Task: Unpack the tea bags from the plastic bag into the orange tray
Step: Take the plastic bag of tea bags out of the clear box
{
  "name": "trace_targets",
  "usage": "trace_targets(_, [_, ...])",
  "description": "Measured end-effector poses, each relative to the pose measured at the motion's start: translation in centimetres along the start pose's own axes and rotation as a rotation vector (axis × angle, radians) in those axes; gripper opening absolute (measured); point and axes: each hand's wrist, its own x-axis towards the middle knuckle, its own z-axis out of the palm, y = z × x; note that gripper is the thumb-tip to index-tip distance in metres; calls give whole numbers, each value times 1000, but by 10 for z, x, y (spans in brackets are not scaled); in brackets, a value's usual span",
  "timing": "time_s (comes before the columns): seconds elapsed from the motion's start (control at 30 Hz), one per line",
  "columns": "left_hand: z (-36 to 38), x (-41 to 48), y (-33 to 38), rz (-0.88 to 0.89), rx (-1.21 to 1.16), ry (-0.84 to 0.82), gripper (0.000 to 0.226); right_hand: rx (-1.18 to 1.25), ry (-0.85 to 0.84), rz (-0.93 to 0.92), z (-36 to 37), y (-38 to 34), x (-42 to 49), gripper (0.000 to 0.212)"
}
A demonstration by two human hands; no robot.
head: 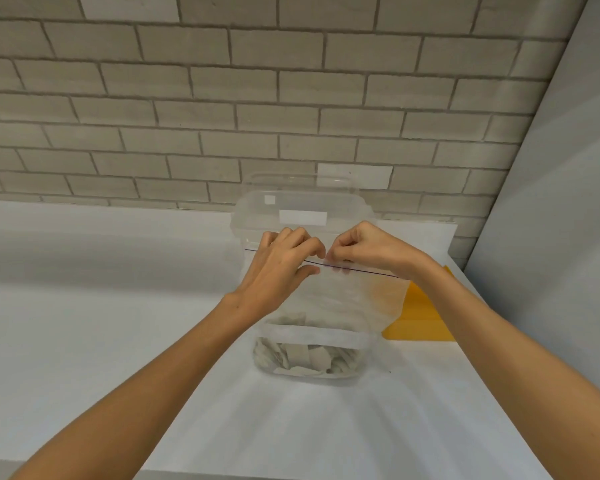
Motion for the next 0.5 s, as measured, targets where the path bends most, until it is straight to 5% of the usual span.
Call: trace_targets(0.5, [15, -4, 0, 50, -22, 126, 15, 408, -123, 260, 5, 2, 3, 14])
